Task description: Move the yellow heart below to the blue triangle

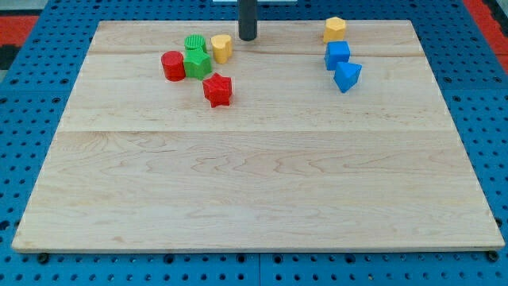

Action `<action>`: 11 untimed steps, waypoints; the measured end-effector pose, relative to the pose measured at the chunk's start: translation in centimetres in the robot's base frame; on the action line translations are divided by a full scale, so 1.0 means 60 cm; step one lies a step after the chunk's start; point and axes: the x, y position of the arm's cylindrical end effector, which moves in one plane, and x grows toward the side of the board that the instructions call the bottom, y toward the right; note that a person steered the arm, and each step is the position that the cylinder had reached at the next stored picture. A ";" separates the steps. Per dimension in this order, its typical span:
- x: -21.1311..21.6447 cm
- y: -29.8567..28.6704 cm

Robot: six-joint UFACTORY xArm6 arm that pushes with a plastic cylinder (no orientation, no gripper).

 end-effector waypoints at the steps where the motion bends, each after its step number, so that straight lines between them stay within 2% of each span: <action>1: -0.001 -0.077; 2: 0.004 -0.126; 3: 0.042 -0.033; 4: 0.081 0.008; 6: 0.107 -0.029; 9: 0.224 -0.021; 11: 0.276 0.078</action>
